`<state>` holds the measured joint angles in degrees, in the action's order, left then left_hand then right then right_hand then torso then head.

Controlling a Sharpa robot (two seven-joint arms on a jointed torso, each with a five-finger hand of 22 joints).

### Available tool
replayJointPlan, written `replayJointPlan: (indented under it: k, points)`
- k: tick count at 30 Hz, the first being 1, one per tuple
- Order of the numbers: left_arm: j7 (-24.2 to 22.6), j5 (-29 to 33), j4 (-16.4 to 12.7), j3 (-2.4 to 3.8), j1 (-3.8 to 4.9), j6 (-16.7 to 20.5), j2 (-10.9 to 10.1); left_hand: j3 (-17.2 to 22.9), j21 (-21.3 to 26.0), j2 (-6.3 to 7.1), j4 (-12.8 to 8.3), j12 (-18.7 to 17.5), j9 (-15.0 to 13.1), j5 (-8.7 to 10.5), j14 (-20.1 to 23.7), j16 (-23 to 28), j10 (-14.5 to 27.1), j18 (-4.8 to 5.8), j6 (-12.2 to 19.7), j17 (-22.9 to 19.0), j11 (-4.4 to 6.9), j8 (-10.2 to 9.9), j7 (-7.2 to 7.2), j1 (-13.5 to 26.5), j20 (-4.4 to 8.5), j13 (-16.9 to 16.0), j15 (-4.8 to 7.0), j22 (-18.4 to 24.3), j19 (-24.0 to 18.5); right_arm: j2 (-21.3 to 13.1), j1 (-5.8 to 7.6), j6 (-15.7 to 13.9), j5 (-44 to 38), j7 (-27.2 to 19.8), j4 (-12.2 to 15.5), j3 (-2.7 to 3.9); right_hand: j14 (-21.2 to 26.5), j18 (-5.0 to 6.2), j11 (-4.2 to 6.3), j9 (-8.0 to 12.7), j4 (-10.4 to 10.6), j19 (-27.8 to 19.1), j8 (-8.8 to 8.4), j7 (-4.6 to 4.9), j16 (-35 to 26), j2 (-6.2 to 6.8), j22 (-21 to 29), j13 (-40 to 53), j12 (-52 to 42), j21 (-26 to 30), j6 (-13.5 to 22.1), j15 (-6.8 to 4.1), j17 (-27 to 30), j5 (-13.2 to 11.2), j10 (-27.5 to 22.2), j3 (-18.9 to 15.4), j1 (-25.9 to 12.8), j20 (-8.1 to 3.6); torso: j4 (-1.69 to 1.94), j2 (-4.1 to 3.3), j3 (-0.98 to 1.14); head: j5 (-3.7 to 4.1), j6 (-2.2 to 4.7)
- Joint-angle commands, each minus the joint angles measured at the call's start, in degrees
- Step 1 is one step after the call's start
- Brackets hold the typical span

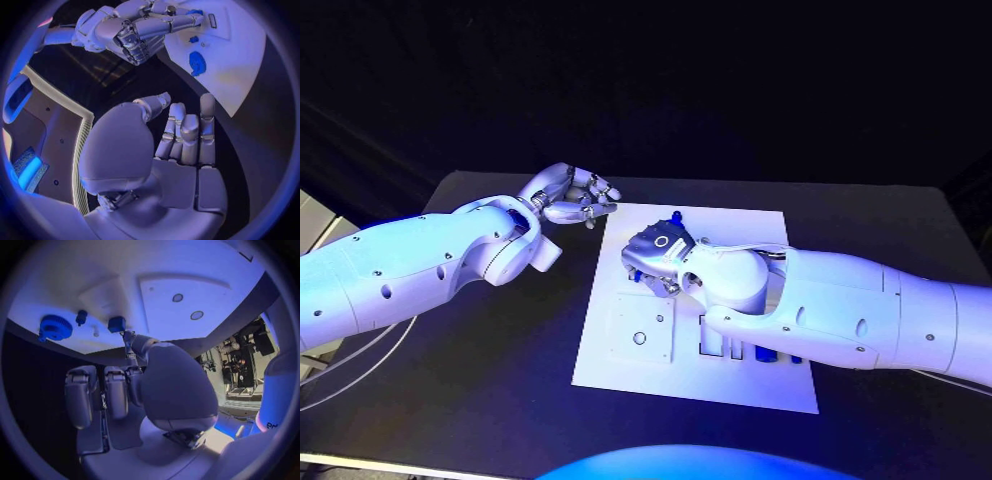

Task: Assemble the parts on the task board

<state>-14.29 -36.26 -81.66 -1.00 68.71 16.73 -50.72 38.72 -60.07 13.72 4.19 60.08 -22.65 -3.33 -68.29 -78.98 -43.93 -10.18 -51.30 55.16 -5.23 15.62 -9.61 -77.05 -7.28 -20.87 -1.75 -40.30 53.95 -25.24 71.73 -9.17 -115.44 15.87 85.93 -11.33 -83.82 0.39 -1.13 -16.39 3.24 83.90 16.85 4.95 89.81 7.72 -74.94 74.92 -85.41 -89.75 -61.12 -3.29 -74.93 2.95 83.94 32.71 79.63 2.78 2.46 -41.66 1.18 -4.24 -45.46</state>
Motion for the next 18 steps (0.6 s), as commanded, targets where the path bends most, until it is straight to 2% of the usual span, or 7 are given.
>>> replayJointPlan:
  k: [1,5,13,18]
  points:
    - [-0.63,0.46,-0.06,0.06,0.11,-0.15,0.15,-0.07,0.21,-0.49,-0.38,-0.29,-0.07,0.05,0.04,0.06,0.22,-0.41,0.28,0.06,-0.37,-0.3,0.06,-0.3,-0.47,0.08,-0.29,0.09,0.1,0.13,-0.01,1.08,-0.94,0.21,-0.16,-0.08,-6.18,-0.39,0.31,-1.12,-0.03,6.1,0.18,-0.05,0.19,-0.29,-15.06,11.9,-0.26,-0.25,-0.04,-0.39,-15.07,-0.14,3.53,-0.25,-0.14,-0.46,-0.1,-0.01,0.01,-0.2,-0.05]
    - [-0.6,0.47,-0.03,0.06,0.11,-0.23,0.2,-0.07,0.21,-0.49,-0.38,-0.29,-0.07,0.05,0.04,0.06,0.22,-0.41,0.28,0.06,-0.37,-0.3,0.06,-0.3,-0.47,0.08,-0.29,0.09,0.1,0.22,-0.07,0.83,-0.95,0.4,-0.19,-0.14,-6.18,-0.39,0.3,-1.12,-0.07,6.1,0.17,-0.03,0.19,-0.25,-15.06,11.88,-0.23,-0.25,0.09,-0.39,-15.07,-0.13,3.52,-0.28,-0.14,-0.48,-0.09,-0.01,0.07,-0.25,-0.01]
    - [-0.29,0.58,-0.02,0.06,0.12,-0.51,0.17,-0.12,0.22,-0.52,-0.39,-0.27,-0.08,0.06,0.05,0.04,0.24,-0.41,0.3,0.06,-0.4,-0.3,0.03,-0.28,-0.49,0.09,-0.31,0.1,0.13,0.3,-0.13,1.21,-1.14,0.4,-0.17,-0.24,-6.18,-0.39,0.25,-1.1,-0.16,6.1,0.1,0.04,0.19,-0.03,-15.06,11.8,-0.11,-0.25,0.52,-0.36,-15.07,-0.11,3.45,-0.44,-0.24,-0.51,-0.04,0.0,0.0,-0.29,0.0]
    - [-0.16,0.6,-0.04,0.05,0.12,-0.58,0.16,-0.12,0.22,-0.52,-0.39,-0.27,-0.08,0.06,0.05,0.04,0.24,-0.41,0.3,0.06,-0.4,-0.3,0.03,-0.28,-0.49,0.09,-0.31,0.1,0.13,0.42,-0.18,1.1,-1.13,0.4,-0.31,-0.31,-6.18,-0.39,0.19,-1.06,-0.13,6.1,0.03,0.09,0.19,0.41,-15.06,11.71,0.04,-0.25,0.98,-0.32,-15.07,-0.13,3.37,-0.84,-0.63,-0.53,-0.08,-0.04,0.04,-0.37,-0.03]
